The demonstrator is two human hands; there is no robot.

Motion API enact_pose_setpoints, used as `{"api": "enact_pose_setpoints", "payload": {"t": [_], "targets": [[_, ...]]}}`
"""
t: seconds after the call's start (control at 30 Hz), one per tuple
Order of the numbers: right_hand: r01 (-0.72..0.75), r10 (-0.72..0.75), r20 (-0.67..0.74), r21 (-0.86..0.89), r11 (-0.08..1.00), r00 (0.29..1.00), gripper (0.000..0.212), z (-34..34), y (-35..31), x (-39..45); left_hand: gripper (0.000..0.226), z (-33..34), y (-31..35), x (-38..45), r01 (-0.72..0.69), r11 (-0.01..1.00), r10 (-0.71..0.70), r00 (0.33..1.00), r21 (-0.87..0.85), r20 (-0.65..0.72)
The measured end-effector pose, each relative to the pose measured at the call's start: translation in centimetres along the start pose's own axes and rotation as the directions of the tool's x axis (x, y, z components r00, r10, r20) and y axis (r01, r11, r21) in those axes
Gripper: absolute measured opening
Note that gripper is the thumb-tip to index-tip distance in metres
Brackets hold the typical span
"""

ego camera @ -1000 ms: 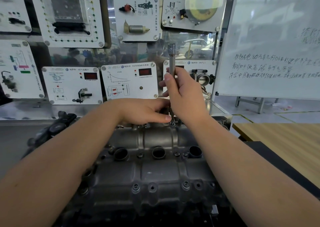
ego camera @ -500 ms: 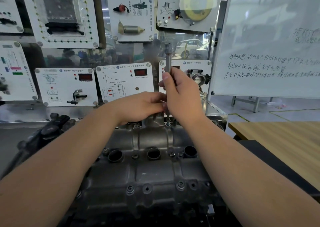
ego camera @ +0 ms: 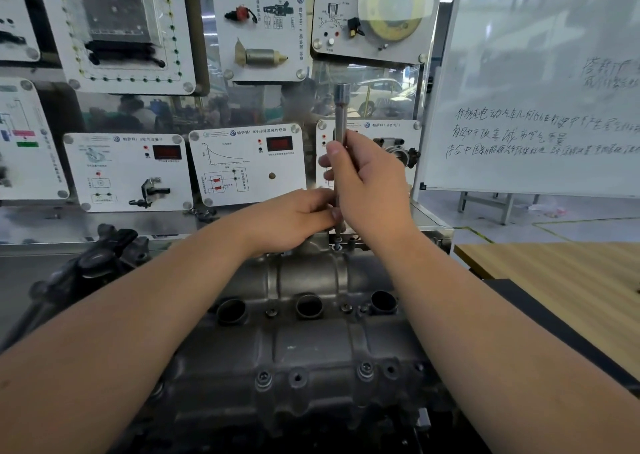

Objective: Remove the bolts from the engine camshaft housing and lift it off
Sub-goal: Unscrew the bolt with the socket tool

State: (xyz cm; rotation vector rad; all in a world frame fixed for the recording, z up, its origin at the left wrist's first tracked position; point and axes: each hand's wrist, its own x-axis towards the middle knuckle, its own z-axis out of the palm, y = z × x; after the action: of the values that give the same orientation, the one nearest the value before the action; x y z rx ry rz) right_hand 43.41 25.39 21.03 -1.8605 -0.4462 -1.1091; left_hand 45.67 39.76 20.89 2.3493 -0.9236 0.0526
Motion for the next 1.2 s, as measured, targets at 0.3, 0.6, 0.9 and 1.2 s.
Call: {"api": "enact_pose_setpoints", "payload": {"t": [0.3,0.6,0.9,1.2], "targets": [[-0.008,0.008,-0.005,0.045,0.999,1.0,0.026,0.32,0.07,-0.17,0.023,-0.04,0.54,0.2,-0.047,0.999,0.047,0.999,-0.001,-0.004],[-0.034,0.032,0.035,0.05,0.998,0.999,0.02,0.16,-0.09,-0.08,0.029,0.07,0.01,0.03,-0.037,0.998,0.037,0.999,-0.057,-0.012],[0.005,-0.005,-0.026,0.0,1.0,1.0,0.023,0.12,-0.22,-0.27,0.017,0.06,-0.09,0.37,-0.055,0.998,0.054,0.997,-0.019,-0.047],[-0.026,0.026,0.036,-0.006,1.0,0.999,0.021,0.19,-0.34,-0.3,0.019,-0.05,-0.21,0.39,-0.059,0.998,0.059,0.998,-0.024,-0.014]]}}
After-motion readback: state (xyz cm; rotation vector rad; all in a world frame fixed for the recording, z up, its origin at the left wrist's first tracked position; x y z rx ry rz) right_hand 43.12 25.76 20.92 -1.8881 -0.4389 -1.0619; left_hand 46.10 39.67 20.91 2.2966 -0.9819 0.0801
